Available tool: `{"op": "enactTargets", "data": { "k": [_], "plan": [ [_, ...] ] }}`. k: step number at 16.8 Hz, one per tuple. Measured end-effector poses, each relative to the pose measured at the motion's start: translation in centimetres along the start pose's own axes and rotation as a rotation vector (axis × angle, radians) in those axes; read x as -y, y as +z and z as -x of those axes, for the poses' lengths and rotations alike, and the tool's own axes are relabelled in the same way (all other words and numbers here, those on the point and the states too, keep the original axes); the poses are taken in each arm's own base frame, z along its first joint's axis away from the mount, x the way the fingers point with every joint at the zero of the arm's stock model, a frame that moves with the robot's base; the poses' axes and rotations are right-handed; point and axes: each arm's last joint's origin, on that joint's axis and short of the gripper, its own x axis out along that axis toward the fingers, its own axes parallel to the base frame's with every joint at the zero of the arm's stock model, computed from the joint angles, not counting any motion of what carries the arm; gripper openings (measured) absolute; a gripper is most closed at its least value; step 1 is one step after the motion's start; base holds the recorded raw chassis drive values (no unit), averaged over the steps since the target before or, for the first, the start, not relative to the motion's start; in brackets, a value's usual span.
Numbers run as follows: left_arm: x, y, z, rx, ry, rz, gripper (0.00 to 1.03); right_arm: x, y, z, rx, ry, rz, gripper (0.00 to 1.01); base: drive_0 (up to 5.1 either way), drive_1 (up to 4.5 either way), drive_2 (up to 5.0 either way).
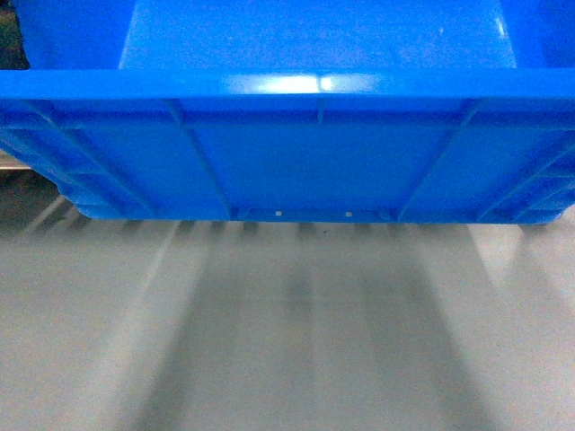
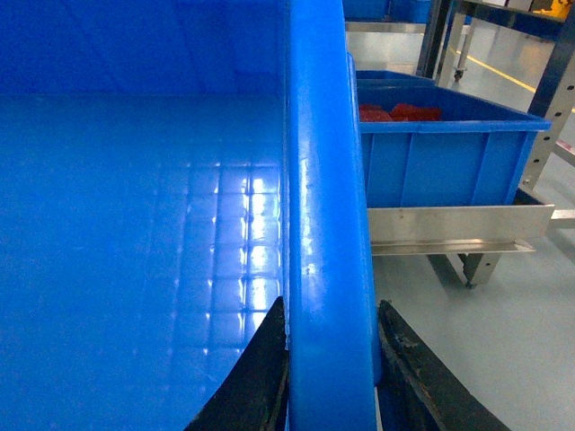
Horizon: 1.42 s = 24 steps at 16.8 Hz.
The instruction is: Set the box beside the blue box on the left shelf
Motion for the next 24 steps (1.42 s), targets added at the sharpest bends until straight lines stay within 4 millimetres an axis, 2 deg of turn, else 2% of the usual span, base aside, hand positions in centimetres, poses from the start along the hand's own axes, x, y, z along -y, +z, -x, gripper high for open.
{"op": "enactTargets", "data": {
  "k": [17,24],
  "plan": [
    [0.0,0.09,0.01,0.009,0.0,0.002,0.2,0.0,0.09,0.01,0.008,-0.001,-0.002,0.21,0.0,0.0,0.0],
    [0.0,0.11,0.01,0.01,0.0,0.002,0.2,-0.01,0.11,0.01,0.01,0.0,0.0,0.21,0.1,4.26,-4.0]
  ]
}}
